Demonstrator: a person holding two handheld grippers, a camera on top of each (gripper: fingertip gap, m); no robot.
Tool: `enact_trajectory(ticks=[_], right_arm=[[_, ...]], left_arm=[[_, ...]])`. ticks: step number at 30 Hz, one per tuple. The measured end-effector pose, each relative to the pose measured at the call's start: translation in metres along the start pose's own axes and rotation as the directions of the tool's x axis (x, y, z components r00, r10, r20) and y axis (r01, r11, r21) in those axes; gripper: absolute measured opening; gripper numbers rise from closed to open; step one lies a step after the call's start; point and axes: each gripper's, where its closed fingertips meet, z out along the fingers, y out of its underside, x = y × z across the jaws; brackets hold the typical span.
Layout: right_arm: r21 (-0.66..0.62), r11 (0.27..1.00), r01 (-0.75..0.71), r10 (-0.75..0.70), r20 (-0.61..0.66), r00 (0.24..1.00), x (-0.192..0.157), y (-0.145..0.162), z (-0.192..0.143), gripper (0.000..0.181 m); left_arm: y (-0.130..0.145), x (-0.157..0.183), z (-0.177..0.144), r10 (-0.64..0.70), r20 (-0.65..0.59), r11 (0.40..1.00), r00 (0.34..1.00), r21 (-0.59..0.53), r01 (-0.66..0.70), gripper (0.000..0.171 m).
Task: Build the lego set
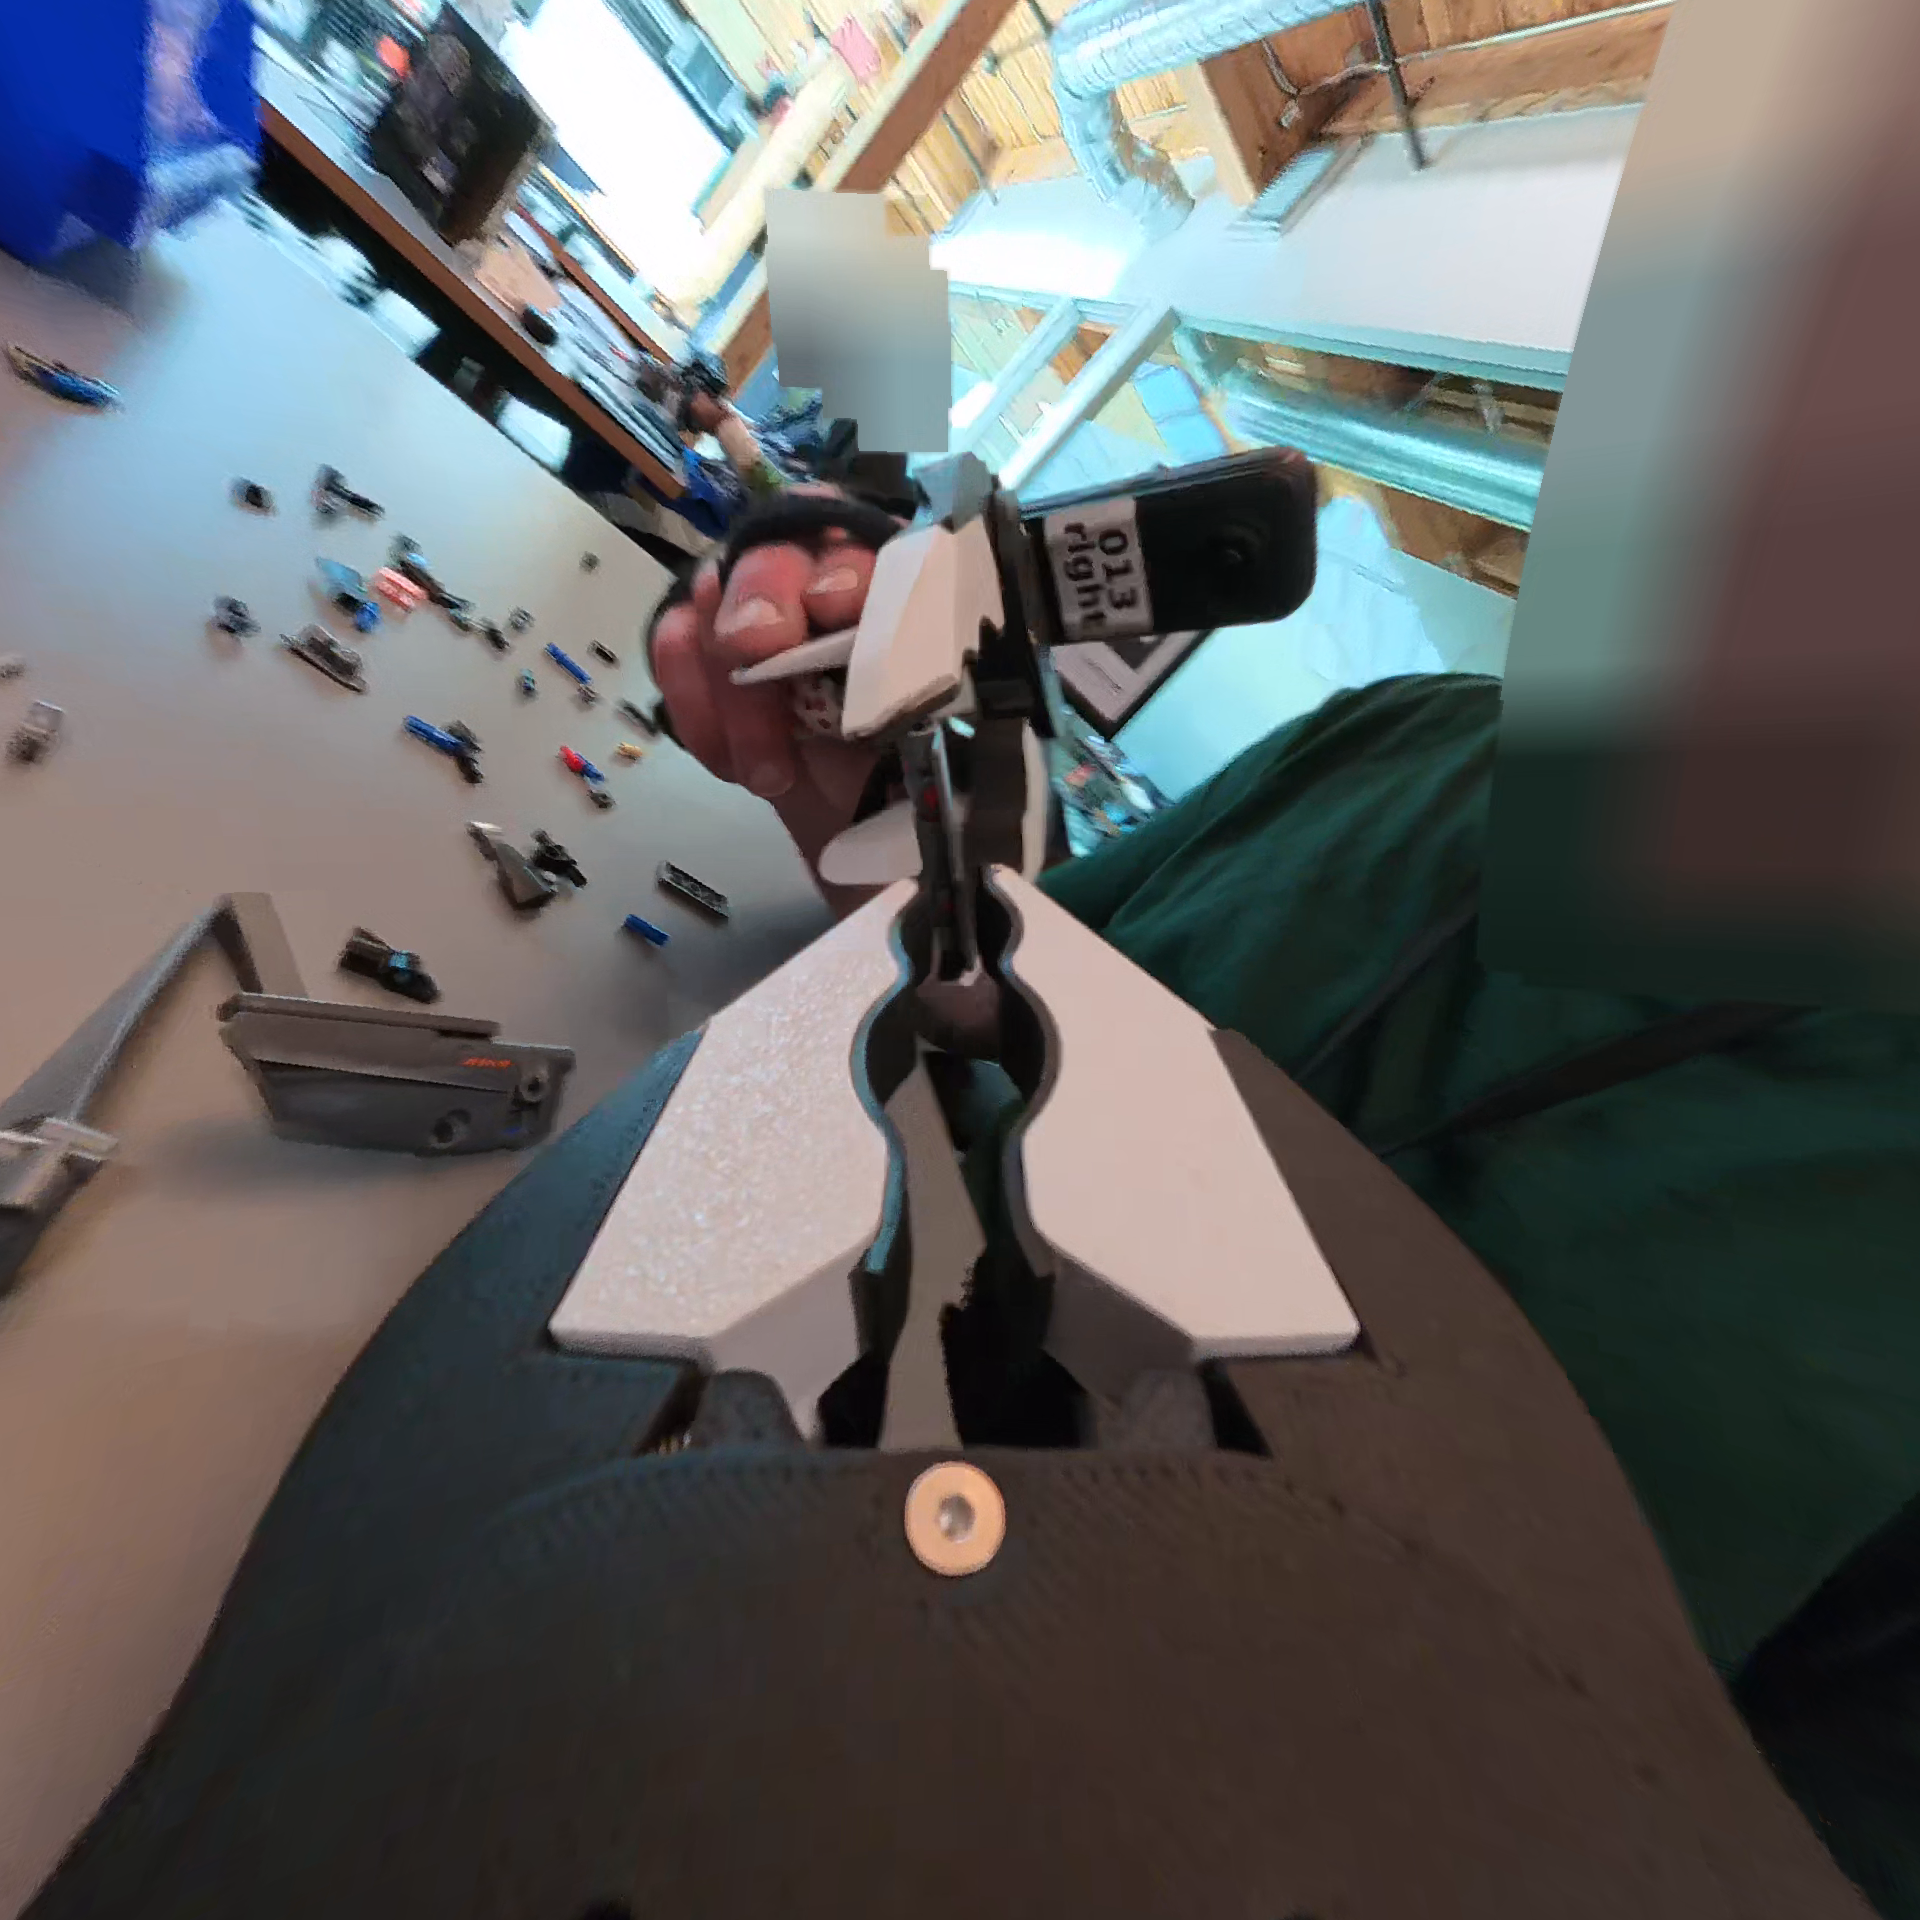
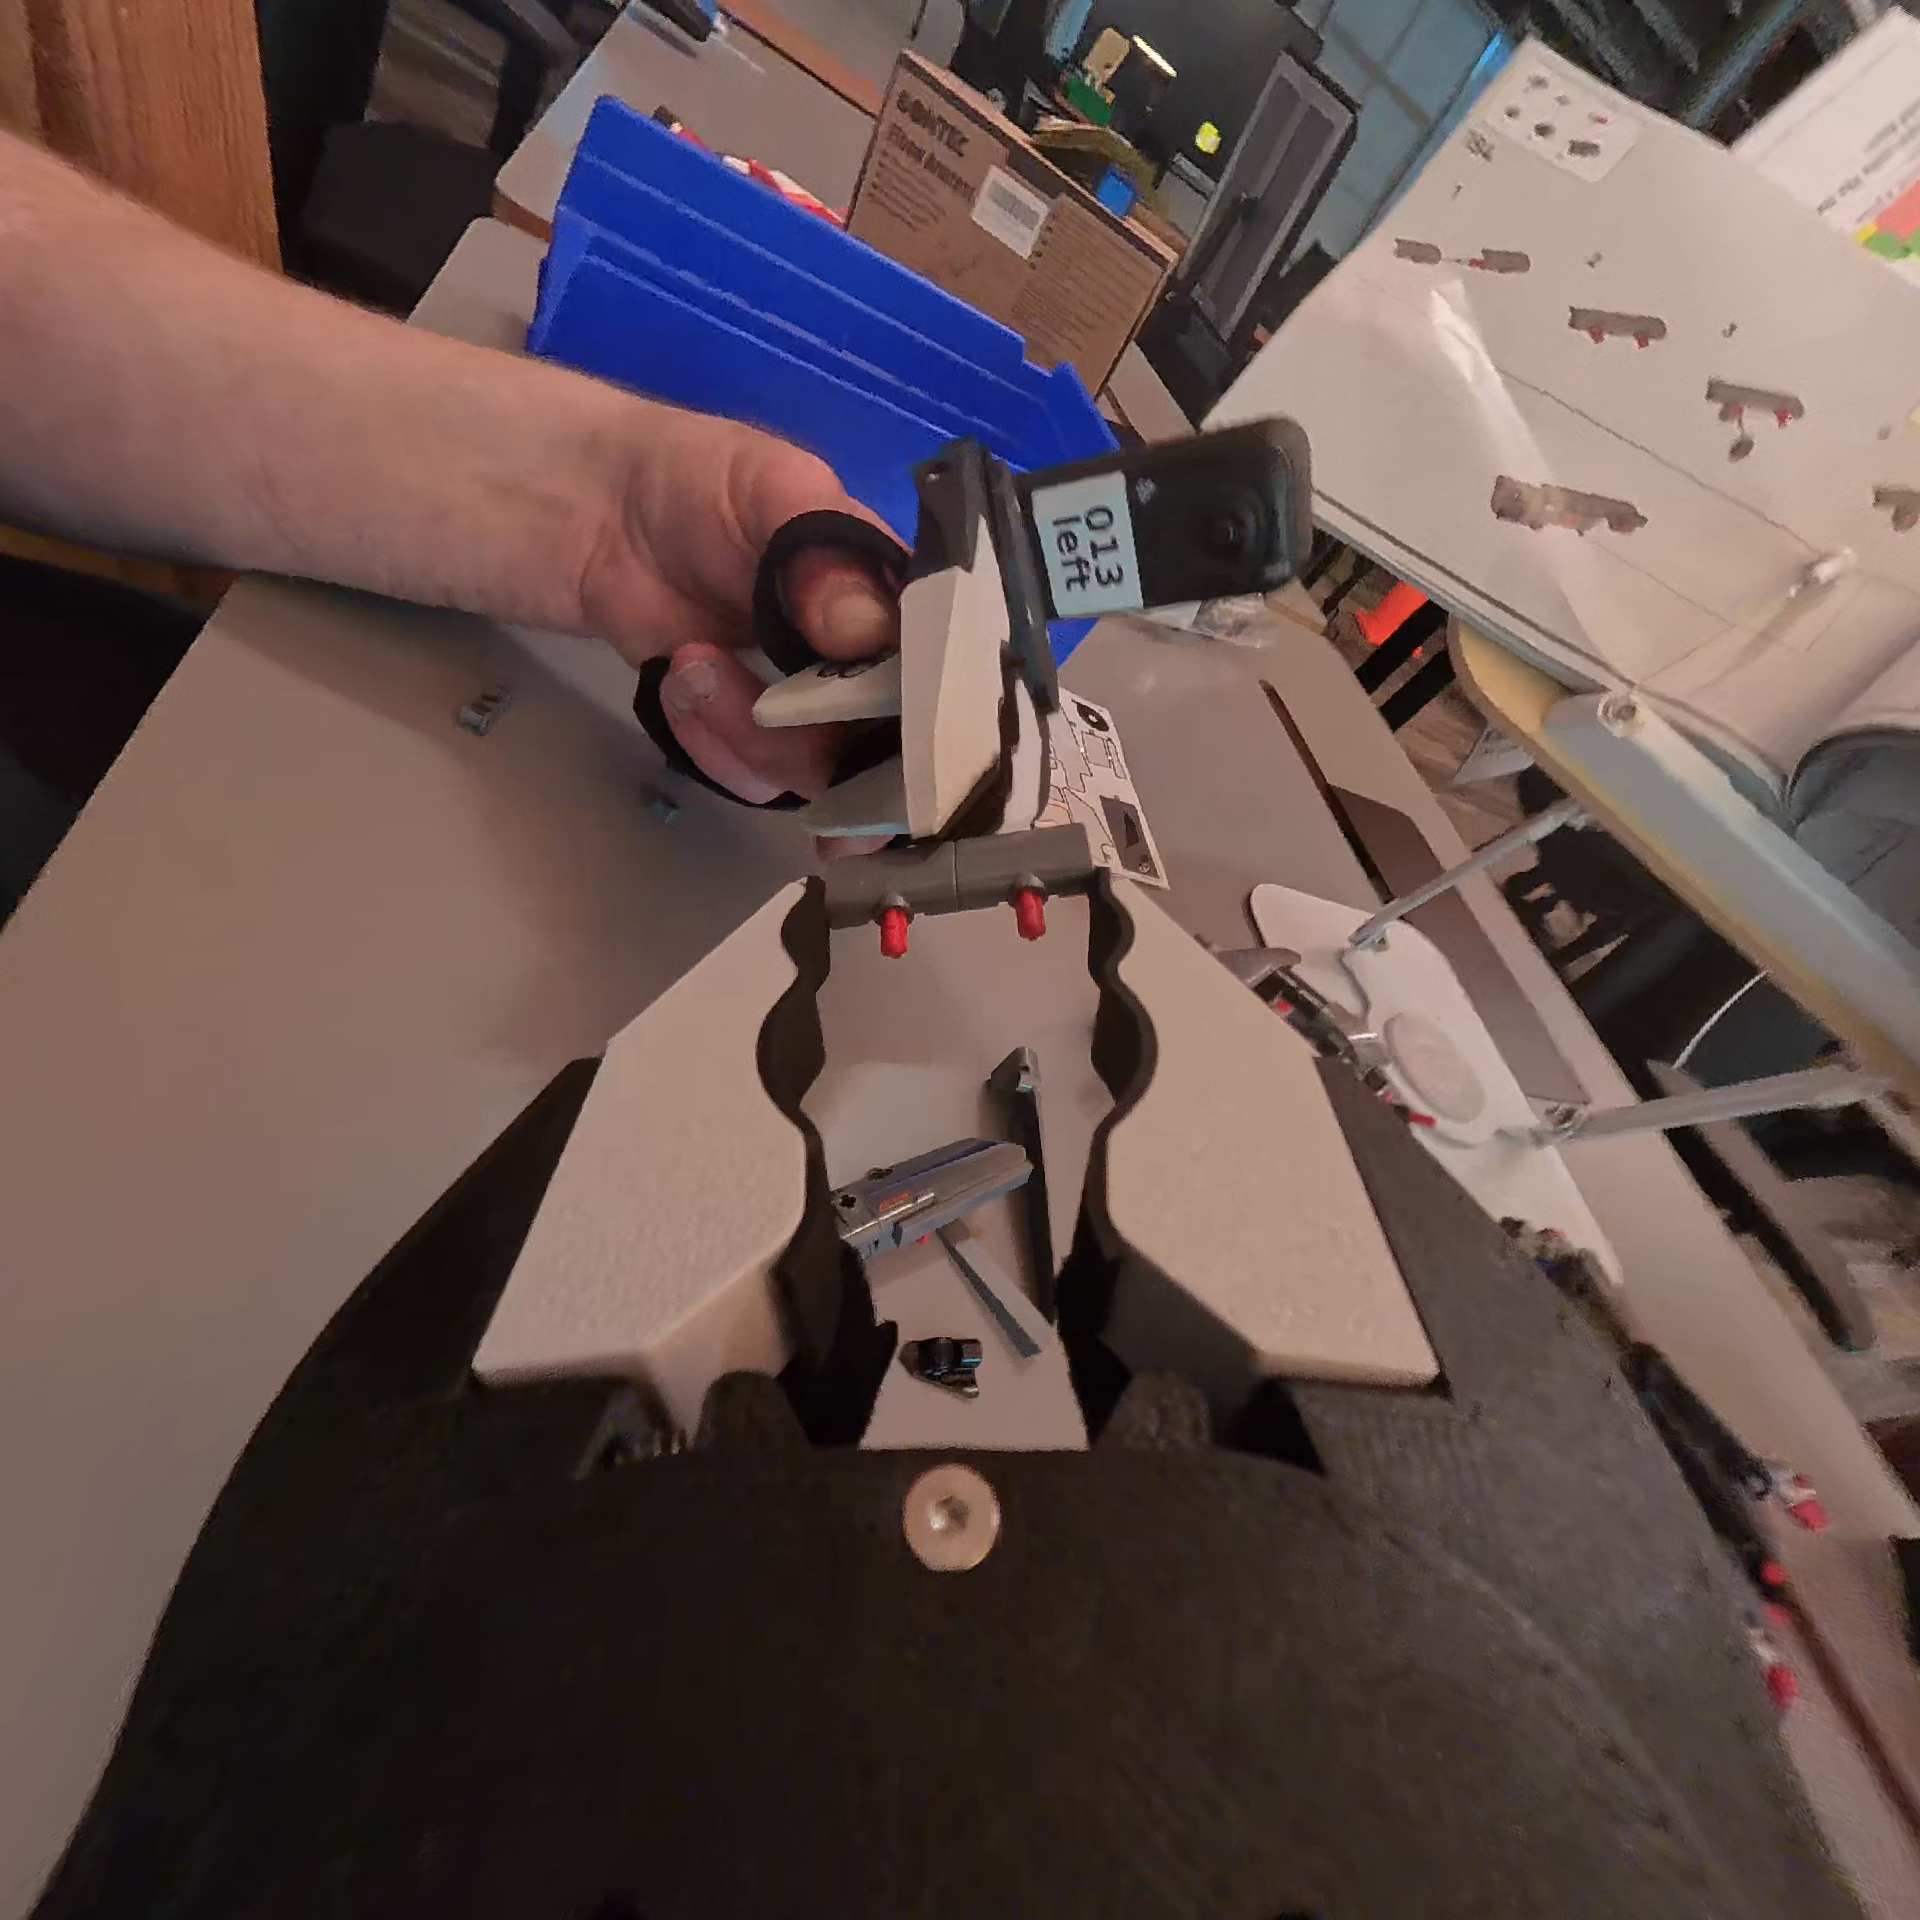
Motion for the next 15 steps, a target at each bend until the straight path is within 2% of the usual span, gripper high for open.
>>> enact_trajectory(ticks=[3,4,7,9,10,13,14,15], right_arm=[[0.041,0.988,-0.147,0.146,0.012,0.989,0.011,-0.001,-0.003,0.049],[0.053,0.977,-0.206,0.205,0.022,0.978,0.015,0.0,-0.005,0.049],[0.12,0.9,-0.419,0.411,0.084,0.908,0.029,-0.001,-0.012,0.049],[0.133,0.835,-0.533,0.512,0.162,0.843,0.031,-0.002,-0.016,0.049],[0.132,0.809,-0.573,0.548,0.185,0.816,0.032,-0.001,-0.017,0.048],[0.059,0.742,-0.668,0.631,0.277,0.725,0.023,0.005,-0.013,0.048],[0.024,0.725,-0.689,0.651,0.303,0.696,0.018,0.008,-0.01,0.049],[0.003,0.707,-0.707,0.664,0.339,0.666,0.013,0.008,-0.009,0.049]], left_arm=[[-0.014,0.006,-0.007,0.097,0.044,0.993,0.994,0.055,-0.1,0.021],[-0.019,0.003,-0.01,0.152,0.111,0.985,0.982,0.063,-0.159,0.027],[-0.022,-0.003,-0.012,0.365,0.302,0.927,0.881,-0.032,-0.373,0.036],[-0.022,-0.01,-0.012,0.497,0.411,0.862,0.765,-0.132,-0.489,0.035],[-0.022,-0.014,-0.012,0.566,0.459,0.816,0.684,-0.197,-0.543,0.033],[-0.025,-0.014,-0.01,0.764,0.527,0.608,0.372,-0.395,-0.689,0.022],[-0.022,-0.013,-0.007,0.81,0.512,0.538,0.286,-0.455,-0.71,0.016],[-0.016,-0.011,-0.001,0.849,0.475,0.478,0.233,-0.501,-0.721,0.012]])
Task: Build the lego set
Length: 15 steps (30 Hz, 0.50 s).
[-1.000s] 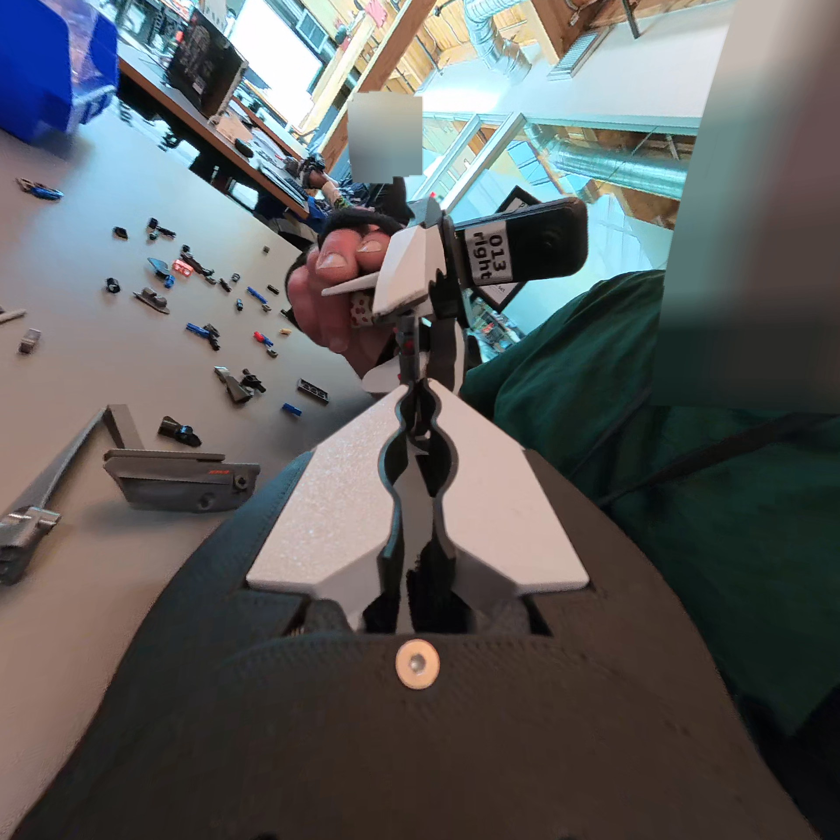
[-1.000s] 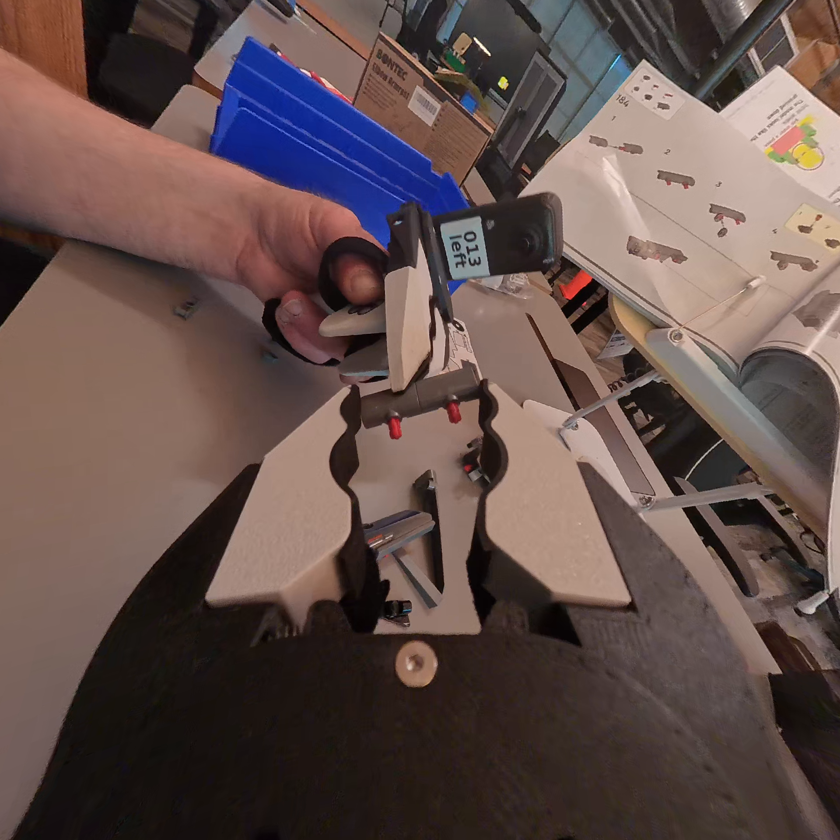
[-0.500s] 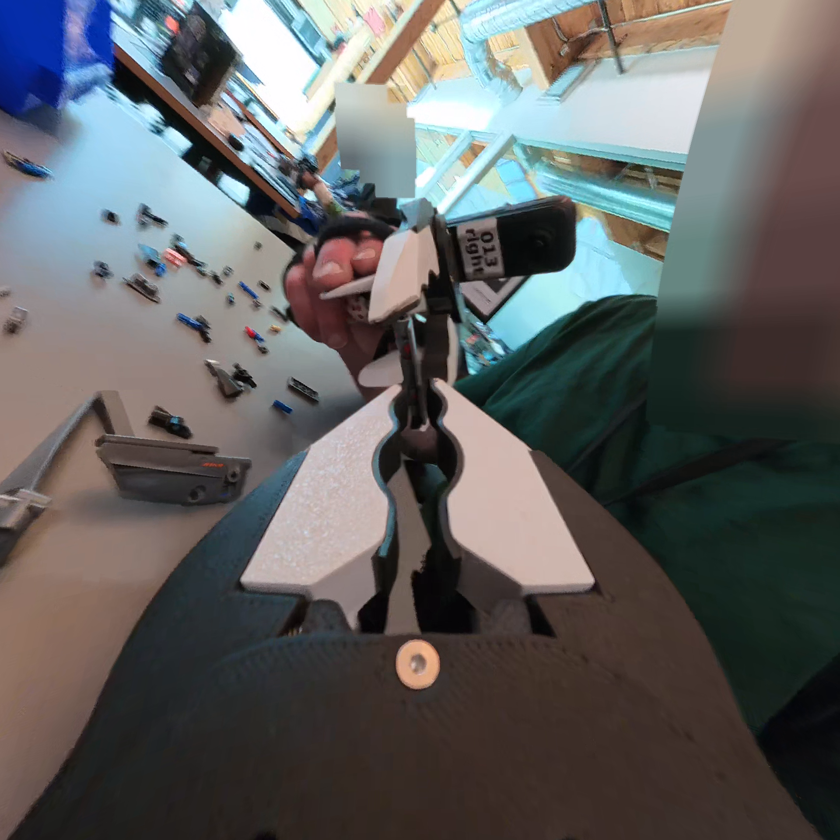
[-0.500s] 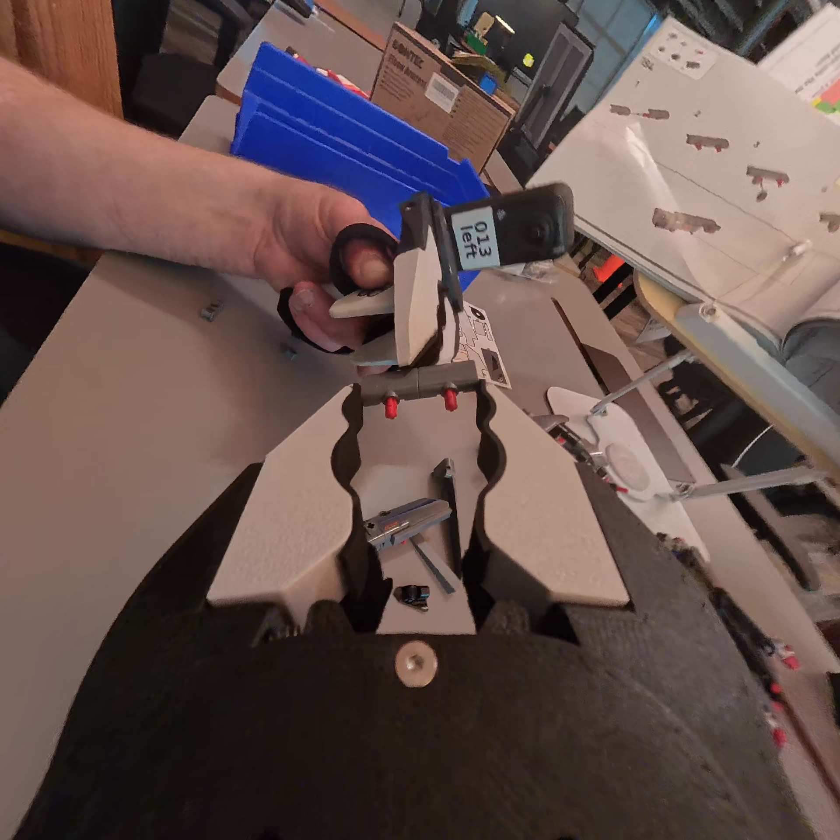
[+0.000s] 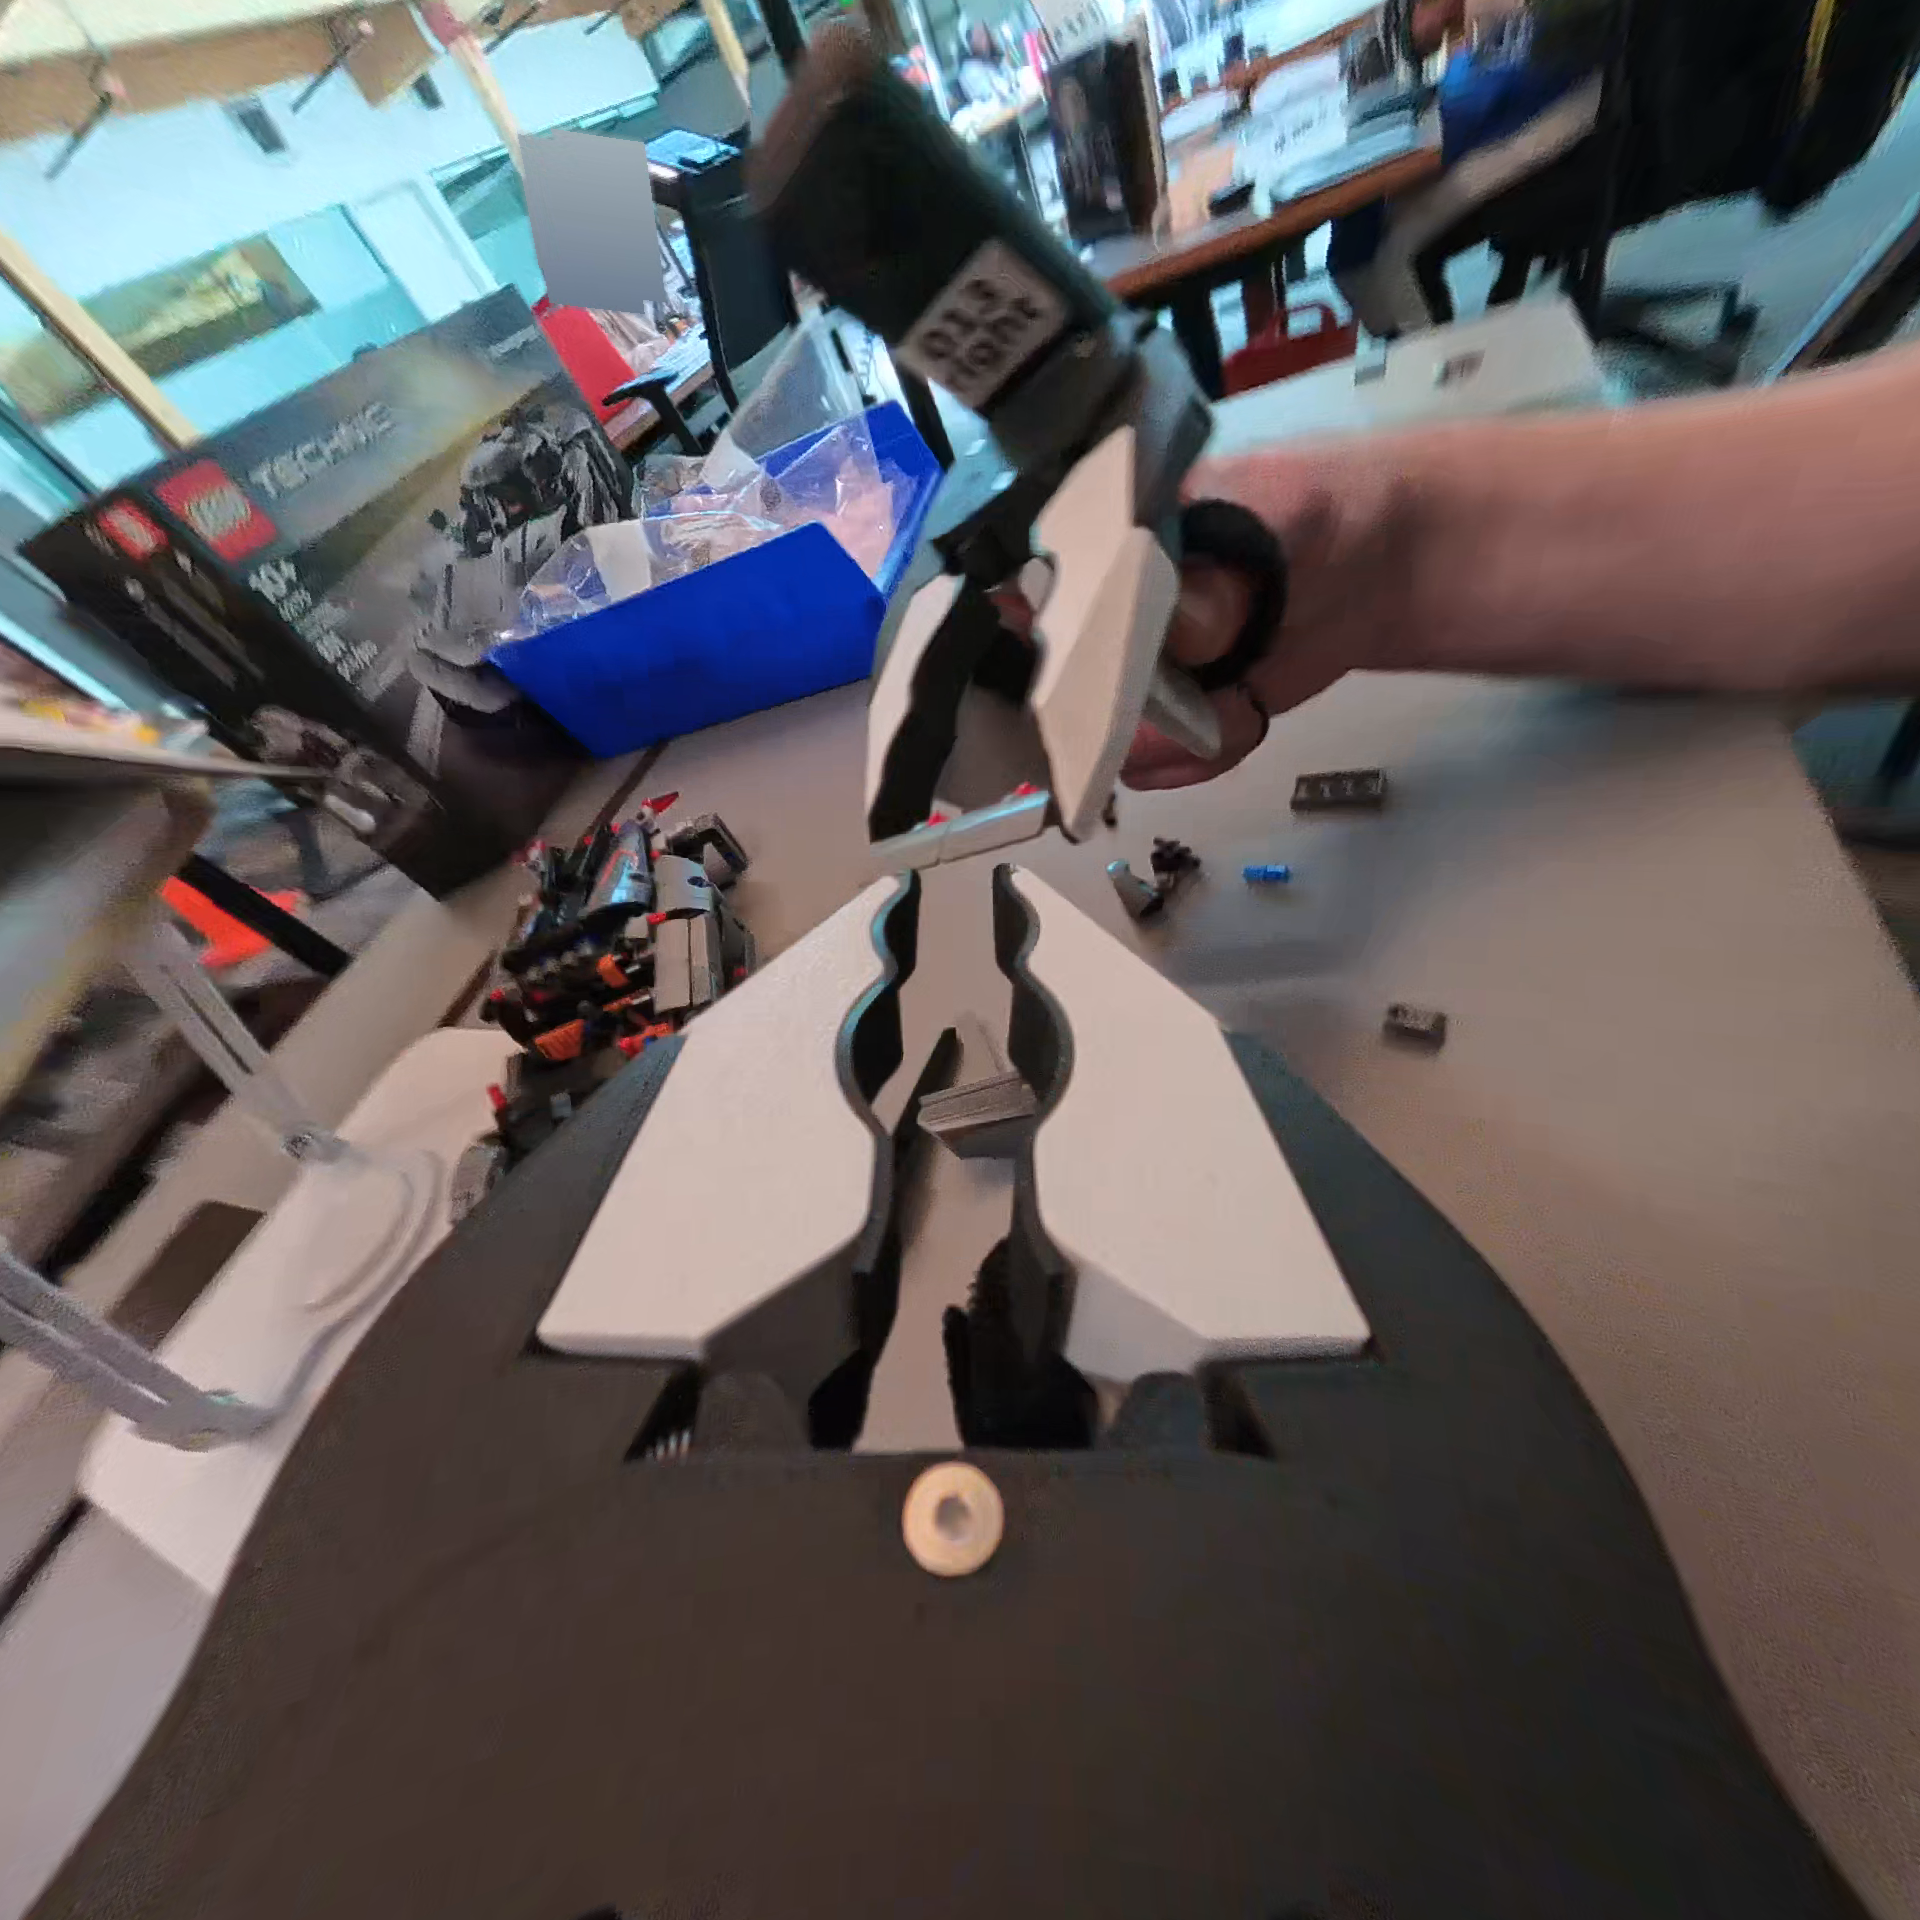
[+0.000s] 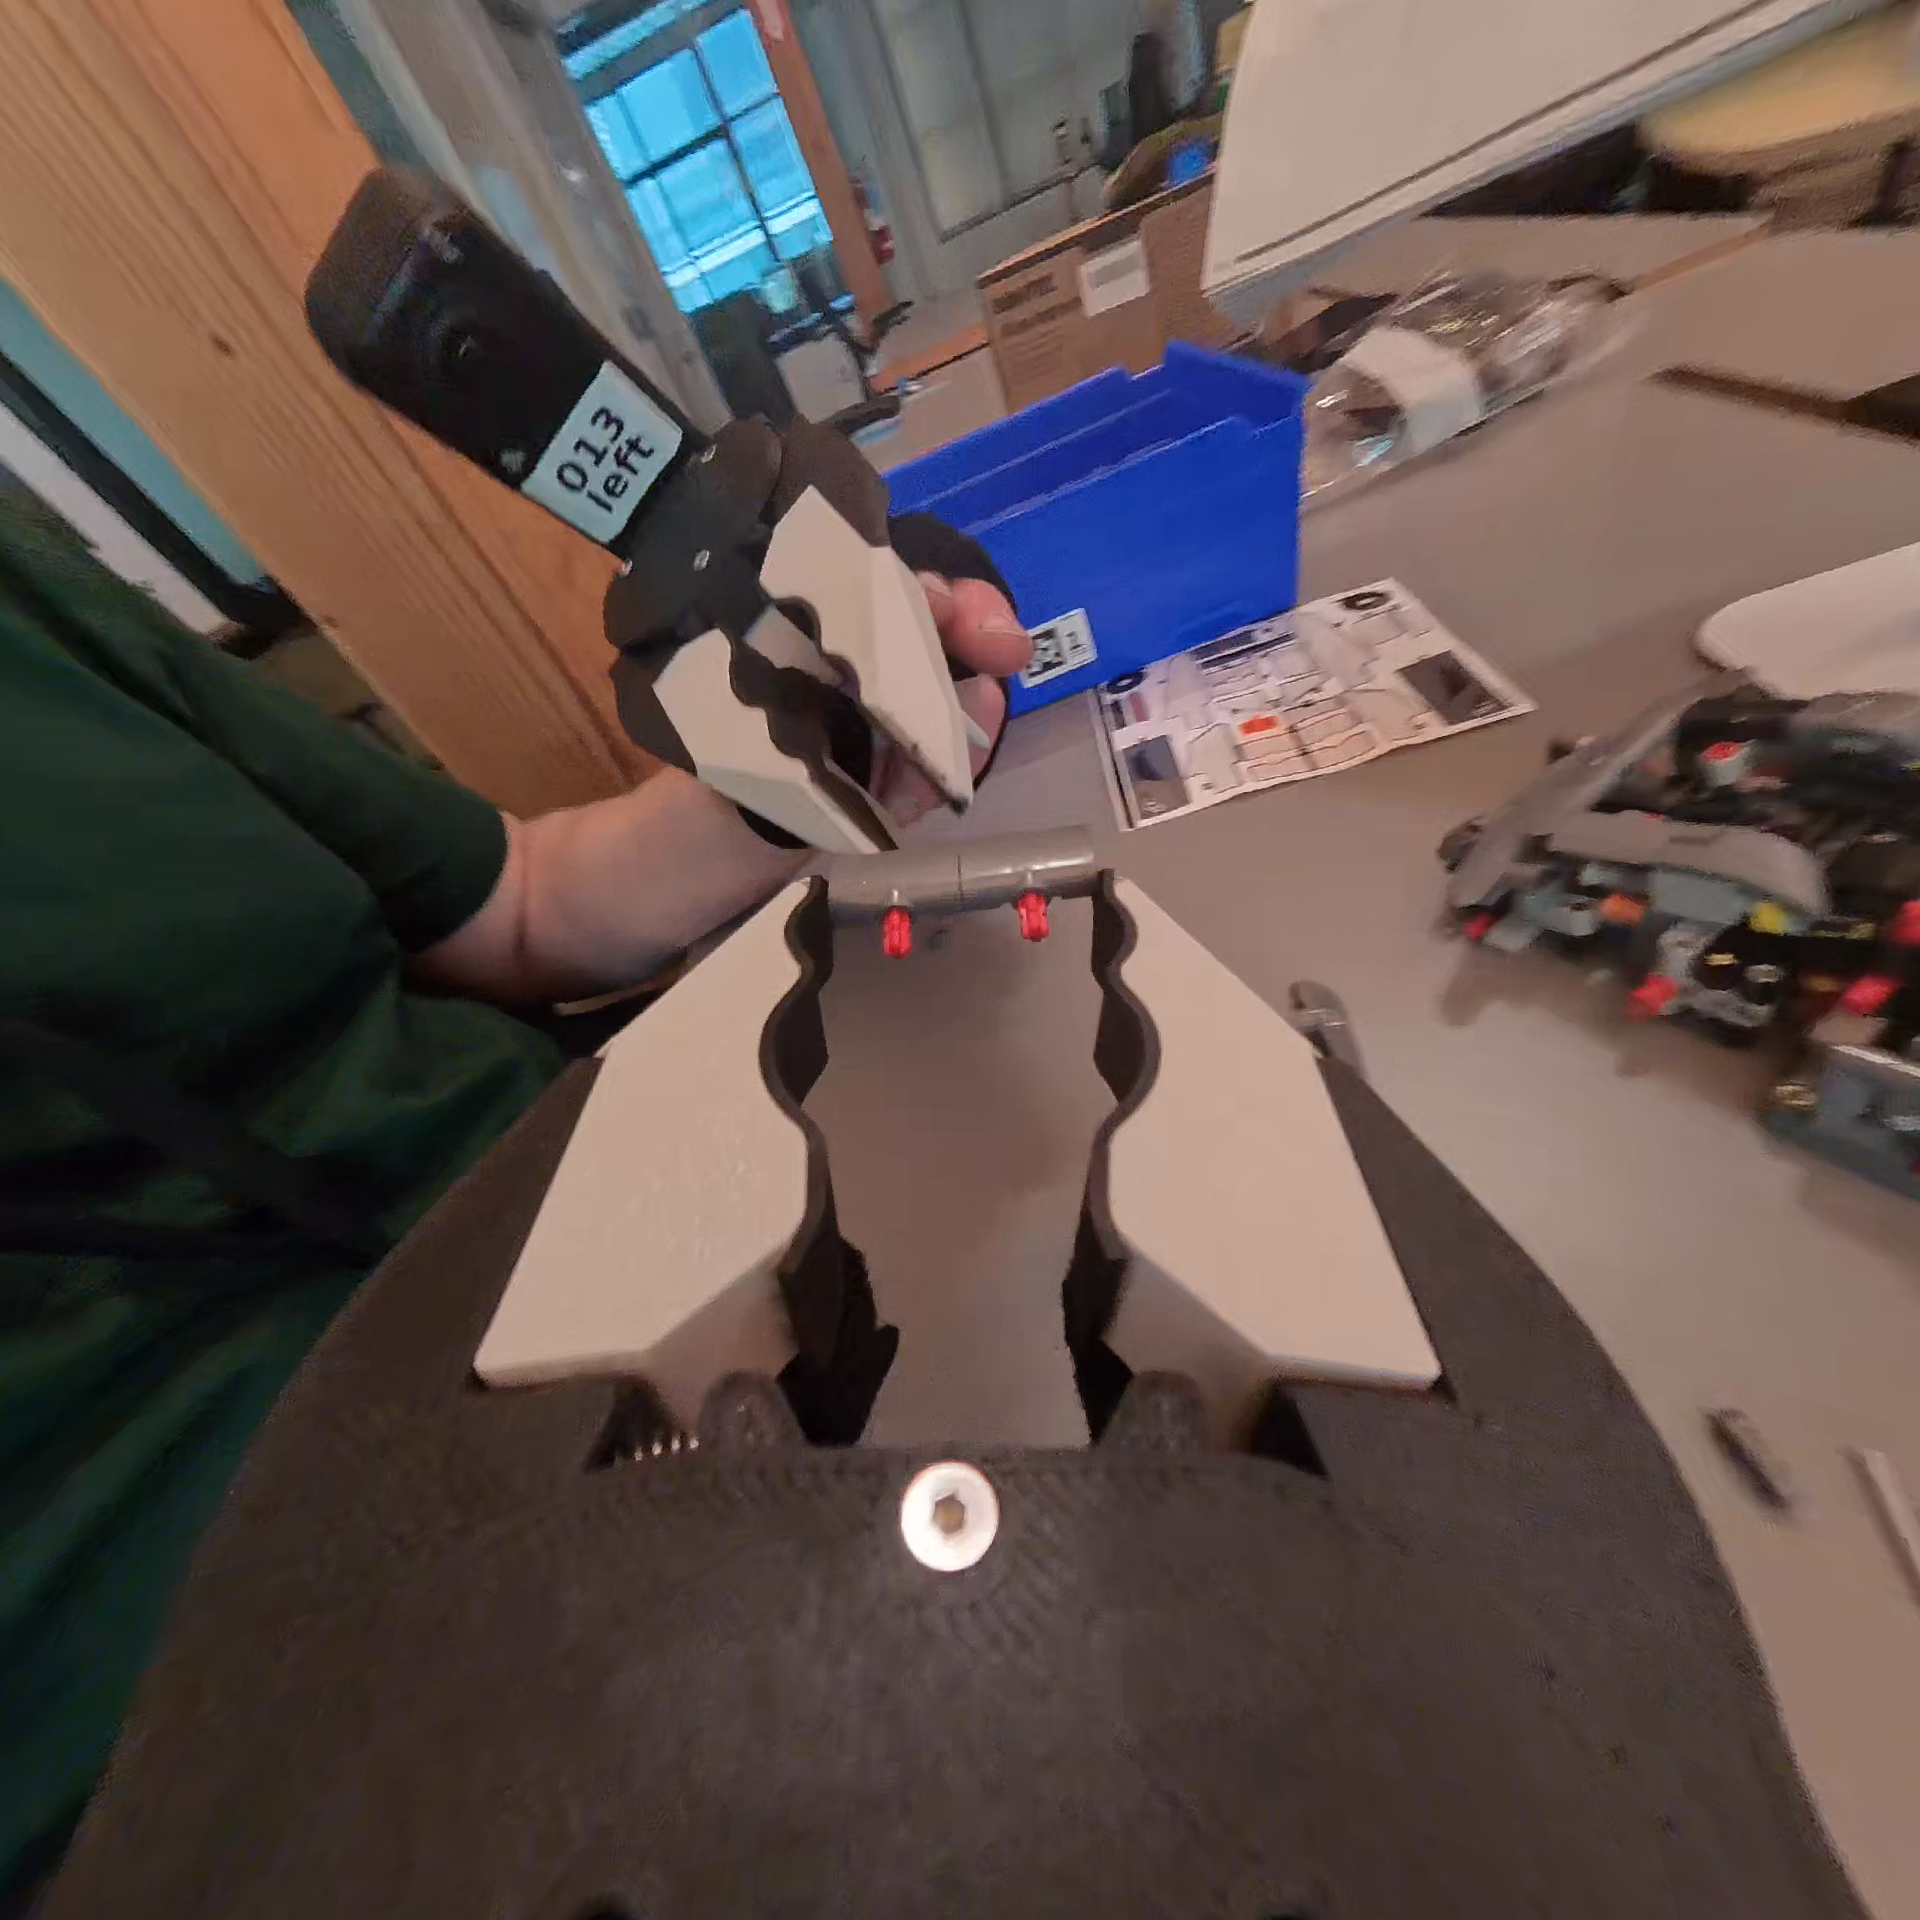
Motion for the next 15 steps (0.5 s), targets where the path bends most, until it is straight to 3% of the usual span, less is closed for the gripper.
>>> enact_trajectory(ticks=[5,15], right_arm=[[0.017,0.99,-0.137,0.134,0.134,0.982,-0.009,0.0,0.002,0.048],[-0.077,0.964,-0.253,0.262,0.156,0.952,-0.003,0.019,0.007,0.048]], left_arm=[[-0.003,0.01,0.003,0.179,0.058,0.983,0.982,-0.053,-0.176,0.017],[0.0,0.014,0.004,0.332,0.099,0.939,0.938,-0.127,-0.319,0.01]])
